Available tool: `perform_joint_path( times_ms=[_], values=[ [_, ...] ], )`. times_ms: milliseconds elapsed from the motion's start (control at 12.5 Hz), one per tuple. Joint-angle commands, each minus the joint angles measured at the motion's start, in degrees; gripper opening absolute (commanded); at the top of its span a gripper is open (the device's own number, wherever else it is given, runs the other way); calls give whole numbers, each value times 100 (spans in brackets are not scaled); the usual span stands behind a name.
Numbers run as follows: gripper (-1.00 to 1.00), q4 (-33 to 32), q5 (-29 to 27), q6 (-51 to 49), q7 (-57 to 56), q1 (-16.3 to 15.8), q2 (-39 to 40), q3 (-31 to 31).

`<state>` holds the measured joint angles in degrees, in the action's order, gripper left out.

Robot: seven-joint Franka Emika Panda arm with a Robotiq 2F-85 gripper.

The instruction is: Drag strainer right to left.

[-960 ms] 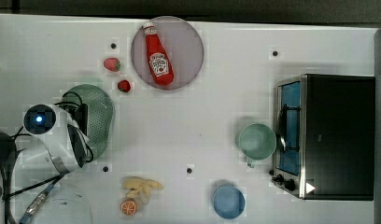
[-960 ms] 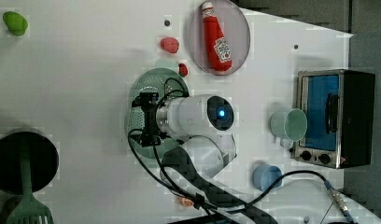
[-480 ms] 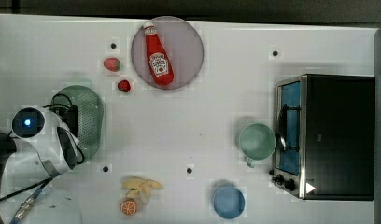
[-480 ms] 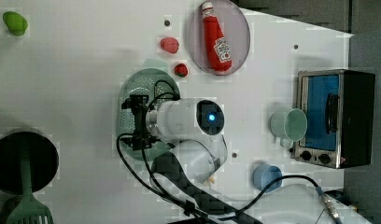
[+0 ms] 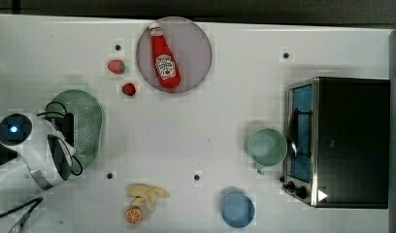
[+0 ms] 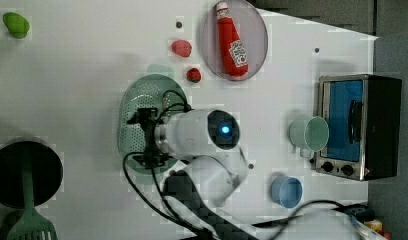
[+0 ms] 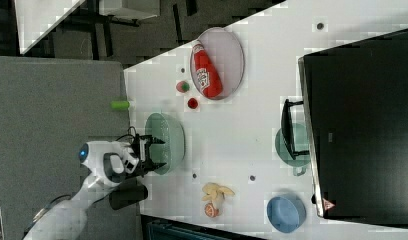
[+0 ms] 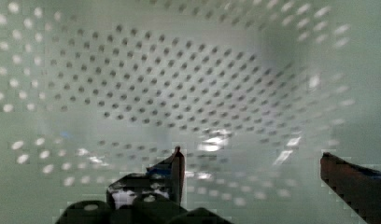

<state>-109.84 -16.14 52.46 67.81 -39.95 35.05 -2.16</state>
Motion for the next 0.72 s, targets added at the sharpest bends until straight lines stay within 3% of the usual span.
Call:
perform_joint_path(
  times_ms=[80,400,720],
  values=[
    [100,133,202,-778,-1413,167,-1109,587],
    [100,168,474,-1554,-2987,268,-2454,1795],
    [100,323,1420,-2507,-5097,420,-3391,3143]
  ],
)
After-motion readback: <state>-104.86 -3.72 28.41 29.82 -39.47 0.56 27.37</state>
